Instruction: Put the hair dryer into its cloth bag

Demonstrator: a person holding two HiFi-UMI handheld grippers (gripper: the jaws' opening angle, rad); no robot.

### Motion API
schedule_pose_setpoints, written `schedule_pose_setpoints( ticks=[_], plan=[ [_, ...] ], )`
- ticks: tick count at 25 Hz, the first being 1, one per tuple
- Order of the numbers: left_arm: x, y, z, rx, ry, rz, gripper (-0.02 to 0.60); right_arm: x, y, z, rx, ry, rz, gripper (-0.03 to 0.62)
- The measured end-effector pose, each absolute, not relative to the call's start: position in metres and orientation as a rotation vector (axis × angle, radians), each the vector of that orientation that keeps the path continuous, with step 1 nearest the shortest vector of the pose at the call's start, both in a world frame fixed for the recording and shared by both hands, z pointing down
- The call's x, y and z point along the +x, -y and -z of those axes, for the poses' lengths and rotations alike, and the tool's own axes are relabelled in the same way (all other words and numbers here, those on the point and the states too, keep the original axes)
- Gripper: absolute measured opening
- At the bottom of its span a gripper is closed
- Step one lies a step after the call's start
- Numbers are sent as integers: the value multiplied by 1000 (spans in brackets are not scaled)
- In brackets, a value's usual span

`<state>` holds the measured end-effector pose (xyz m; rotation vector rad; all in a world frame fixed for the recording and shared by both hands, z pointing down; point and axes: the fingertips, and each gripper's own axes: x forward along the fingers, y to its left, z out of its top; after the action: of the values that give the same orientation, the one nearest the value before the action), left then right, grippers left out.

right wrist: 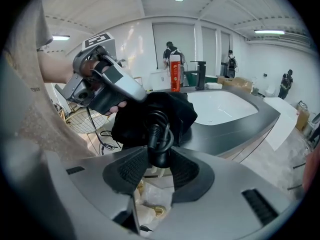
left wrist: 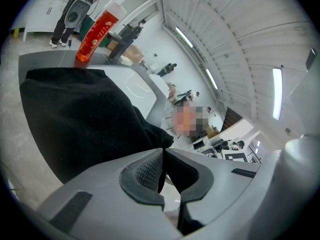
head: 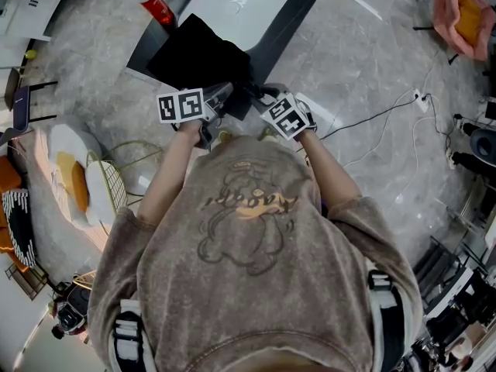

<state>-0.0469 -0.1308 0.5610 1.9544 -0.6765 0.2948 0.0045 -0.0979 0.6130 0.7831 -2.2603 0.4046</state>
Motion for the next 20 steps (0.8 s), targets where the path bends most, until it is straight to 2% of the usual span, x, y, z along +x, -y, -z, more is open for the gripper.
schedule_pose_setpoints(
  ticks=[20],
  plan=[
    [-40, 133, -551, 1957, 656, -273, 29, -32, 126, -600, 752, 2331, -375, 138]
  ],
)
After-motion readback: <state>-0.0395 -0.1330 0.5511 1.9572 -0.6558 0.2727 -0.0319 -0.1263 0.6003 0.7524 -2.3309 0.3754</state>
